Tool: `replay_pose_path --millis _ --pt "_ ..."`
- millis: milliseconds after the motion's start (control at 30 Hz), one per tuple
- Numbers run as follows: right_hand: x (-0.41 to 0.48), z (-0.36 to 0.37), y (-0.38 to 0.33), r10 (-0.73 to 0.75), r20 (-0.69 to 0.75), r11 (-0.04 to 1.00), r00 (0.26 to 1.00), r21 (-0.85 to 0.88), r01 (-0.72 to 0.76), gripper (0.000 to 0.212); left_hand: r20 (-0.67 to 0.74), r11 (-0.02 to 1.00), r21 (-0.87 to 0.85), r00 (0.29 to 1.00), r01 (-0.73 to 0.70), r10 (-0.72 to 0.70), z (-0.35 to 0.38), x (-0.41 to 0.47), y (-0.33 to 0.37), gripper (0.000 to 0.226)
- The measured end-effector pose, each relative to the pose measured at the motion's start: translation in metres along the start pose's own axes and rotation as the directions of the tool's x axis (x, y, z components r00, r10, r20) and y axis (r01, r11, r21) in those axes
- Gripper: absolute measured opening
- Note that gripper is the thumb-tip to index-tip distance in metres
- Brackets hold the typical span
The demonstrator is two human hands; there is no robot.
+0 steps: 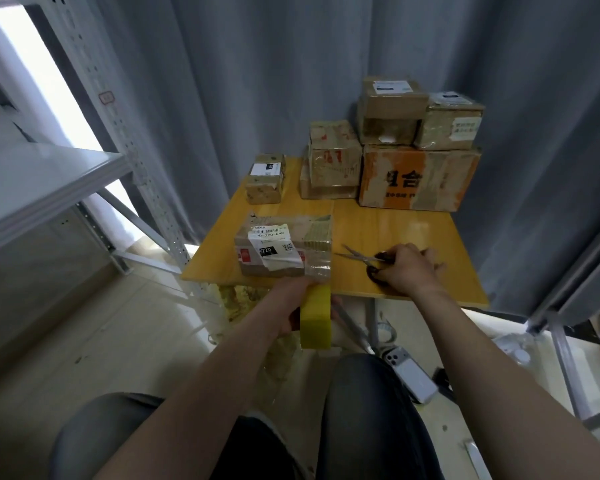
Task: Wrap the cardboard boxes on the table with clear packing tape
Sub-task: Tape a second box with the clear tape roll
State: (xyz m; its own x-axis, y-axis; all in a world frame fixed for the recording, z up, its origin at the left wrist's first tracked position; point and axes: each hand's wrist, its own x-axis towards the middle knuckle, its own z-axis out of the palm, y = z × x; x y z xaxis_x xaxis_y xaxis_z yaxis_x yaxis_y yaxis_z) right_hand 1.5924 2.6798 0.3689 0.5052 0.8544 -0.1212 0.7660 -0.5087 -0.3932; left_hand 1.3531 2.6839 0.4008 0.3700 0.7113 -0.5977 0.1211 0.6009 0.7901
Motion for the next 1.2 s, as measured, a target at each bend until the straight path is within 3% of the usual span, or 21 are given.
replay_pose_path --millis 133,200,267,300,367,400,467,533,567,667,767,900,1100,1200 --pt "-0.015 -0.012 0.007 0.06 -0.033 0.993 0.998 -0.101 -0.063 0.04 0.008 0.999 -0.029 1.0 -0.016 0.017 -0.002 -0.006 -0.002 0.031" --pt "-0.02 -0.021 0.01 0.067 -0.018 0.997 0.998 -0.04 -0.067 0.044 0.012 1.0 -0.024 1.0 -0.02 0.02 -0.002 -0.007 -0.003 0.034" --pt "-0.025 -0.029 0.013 0.033 0.091 0.94 0.995 0.336 -0.062 0.038 0.01 0.999 -0.018 1.0 -0.027 0.027 0.0 -0.008 -0.003 0.035" --pt "-0.029 -0.033 0.014 -0.022 0.16 0.843 0.987 0.534 -0.067 0.03 0.006 1.0 -0.01 1.0 -0.029 0.029 0.0 -0.009 -0.003 0.035" --pt "-0.04 -0.04 0.016 -0.209 0.286 0.66 0.935 0.747 -0.081 0.021 -0.006 1.0 -0.007 1.0 -0.029 0.029 0.001 -0.01 -0.002 0.035" --pt "-0.045 -0.042 0.018 -0.318 0.355 0.611 0.879 0.786 -0.097 0.026 -0.011 0.999 -0.008 0.999 -0.031 0.031 0.001 -0.01 -0.002 0.036" --pt "-0.048 -0.045 0.024 -0.429 0.507 0.644 0.748 0.752 -0.14 0.061 -0.018 0.999 0.0 0.999 -0.037 0.037 0.002 -0.01 -0.002 0.039" --pt "-0.049 -0.051 0.027 -0.389 0.624 0.752 0.678 0.64 -0.158 0.091 -0.022 0.999 0.008 0.999 -0.04 0.04 0.002 -0.011 -0.001 0.038" --pt "-0.05 -0.055 0.027 -0.368 0.658 0.793 0.658 0.591 -0.147 0.093 -0.022 0.999 0.01 0.999 -0.04 0.04 0.002 -0.01 -0.001 0.038" --pt "-0.049 -0.064 0.019 -0.31 0.694 0.87 0.65 0.483 -0.1 0.071 -0.017 0.999 0.005 0.999 -0.047 0.047 0.001 -0.011 -0.001 0.04" --pt "-0.042 -0.064 0.003 -0.285 0.711 0.911 0.643 0.409 -0.048 0.063 -0.007 0.998 -0.012 0.998 -0.057 0.057 0.0 -0.008 -0.002 0.039" --pt "-0.032 -0.06 -0.025 -0.322 0.682 0.919 0.656 0.393 0.042 0.023 -0.01 0.998 -0.018 0.999 -0.052 0.052 -0.002 -0.006 -0.002 0.03" --pt "-0.018 -0.061 -0.035 -0.352 0.576 0.907 0.738 0.405 0.116 0.018 0.008 0.998 -0.005 0.998 -0.055 0.055 -0.006 -0.002 0.0 0.028" --pt "-0.021 -0.06 -0.038 -0.346 0.631 0.923 0.695 0.364 0.129 0.021 0.002 0.995 0.051 0.996 -0.089 0.089 -0.009 0.002 -0.001 0.026"
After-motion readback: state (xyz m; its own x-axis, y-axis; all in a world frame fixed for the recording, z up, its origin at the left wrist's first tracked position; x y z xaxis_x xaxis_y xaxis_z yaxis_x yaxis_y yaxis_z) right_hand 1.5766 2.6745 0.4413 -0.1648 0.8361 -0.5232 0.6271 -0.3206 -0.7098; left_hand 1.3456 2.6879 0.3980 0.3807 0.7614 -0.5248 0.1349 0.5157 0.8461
